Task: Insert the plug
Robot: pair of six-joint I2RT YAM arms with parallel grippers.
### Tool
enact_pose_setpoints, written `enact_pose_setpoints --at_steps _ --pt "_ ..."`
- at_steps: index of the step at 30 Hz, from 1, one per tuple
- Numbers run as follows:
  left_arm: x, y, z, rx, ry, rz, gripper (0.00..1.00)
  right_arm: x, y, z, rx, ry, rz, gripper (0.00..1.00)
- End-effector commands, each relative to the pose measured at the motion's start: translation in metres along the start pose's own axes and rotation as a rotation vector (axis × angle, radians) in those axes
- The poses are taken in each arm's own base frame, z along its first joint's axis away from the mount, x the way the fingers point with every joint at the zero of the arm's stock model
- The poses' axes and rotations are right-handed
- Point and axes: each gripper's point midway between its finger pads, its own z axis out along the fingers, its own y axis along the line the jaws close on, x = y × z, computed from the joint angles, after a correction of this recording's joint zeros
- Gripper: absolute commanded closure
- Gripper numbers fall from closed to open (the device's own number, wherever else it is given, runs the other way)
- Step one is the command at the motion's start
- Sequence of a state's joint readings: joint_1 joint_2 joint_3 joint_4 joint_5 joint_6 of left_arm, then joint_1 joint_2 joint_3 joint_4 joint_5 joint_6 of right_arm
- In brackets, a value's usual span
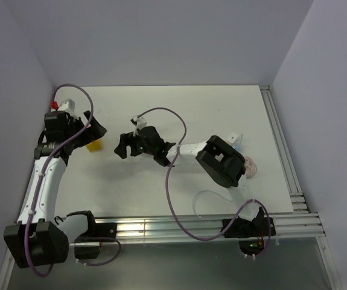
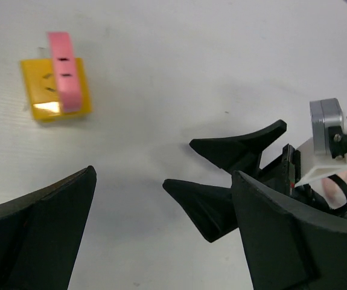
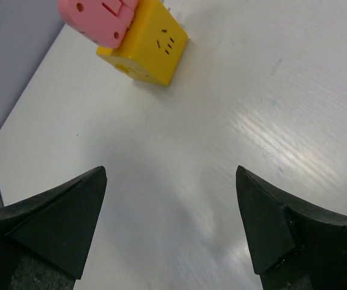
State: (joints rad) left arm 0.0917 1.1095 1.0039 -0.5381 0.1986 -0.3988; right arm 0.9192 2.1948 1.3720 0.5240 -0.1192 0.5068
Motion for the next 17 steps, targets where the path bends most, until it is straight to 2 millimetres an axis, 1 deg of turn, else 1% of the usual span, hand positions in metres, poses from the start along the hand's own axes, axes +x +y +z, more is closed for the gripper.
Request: enact_pose_setpoints --at_steps 1,2,3,4,5,6,7,8,9,10,11,12,13,14,15,16,17 --pt "-0.007 -0.051 -0.011 0.299 -0.076 -0.028 0.00 -0.061 0.005 -0.042 0.041 -0.110 0.032 0.05" --pt "0.006 -0.064 -0.016 0.397 -0.049 -0.032 0.01 -0.048 -0.009 -0.053 0.077 -0.089 0.069 0.05" --pt "0.009 -0.070 -0.019 0.442 -0.051 -0.041 0.01 -0.051 -0.014 -0.063 0.088 -0.095 0.085 0.05" --pt "0.012 -0.079 -0.023 0.495 -0.043 -0.072 0.01 -0.067 -0.010 -0.080 0.084 -0.131 0.098 0.05" --pt "0.011 -0.087 -0.028 0.550 -0.085 -0.058 0.00 -0.074 -0.021 -0.092 0.110 -0.148 0.111 0.04" --pt "0.013 -0.093 -0.032 0.588 -0.088 -0.061 0.00 -0.060 -0.038 -0.105 0.177 -0.122 0.134 0.00" --pt "0.016 -0.104 -0.040 0.628 -0.093 -0.077 0.00 -0.075 -0.031 -0.122 0.174 -0.150 0.136 0.00" --pt "0.015 -0.112 -0.043 0.673 -0.129 -0.063 0.01 -0.077 -0.038 -0.132 0.212 -0.155 0.140 0.00" --pt "0.014 -0.117 -0.046 0.692 -0.152 -0.067 0.00 -0.067 -0.045 -0.142 0.249 -0.133 0.140 0.00" --pt "0.024 -0.136 -0.055 0.755 -0.133 -0.064 0.01 -0.068 -0.046 -0.158 0.279 -0.127 0.144 0.00" --pt "0.027 -0.143 -0.057 0.790 -0.152 -0.052 0.00 -0.051 -0.054 -0.168 0.310 -0.094 0.155 0.00" --pt "0.032 -0.150 -0.059 0.813 -0.155 -0.046 0.01 -0.044 -0.057 -0.178 0.331 -0.088 0.161 0.00" --pt "0.042 -0.162 -0.061 0.849 -0.135 -0.043 0.00 -0.050 -0.050 -0.193 0.310 -0.120 0.170 0.00" --pt "0.052 -0.168 -0.061 0.875 -0.118 -0.035 0.01 -0.045 -0.050 -0.202 0.303 -0.126 0.176 0.00" --pt "0.053 -0.176 -0.065 0.909 -0.131 -0.025 0.01 -0.021 -0.059 -0.213 0.320 -0.098 0.202 0.00" --pt "0.065 -0.187 -0.071 0.961 -0.096 -0.017 0.01 -0.030 -0.048 -0.224 0.271 -0.143 0.206 0.00" --pt "0.074 -0.188 -0.074 0.994 -0.080 -0.016 0.00 -0.027 -0.036 -0.230 0.195 -0.142 0.198 0.00"
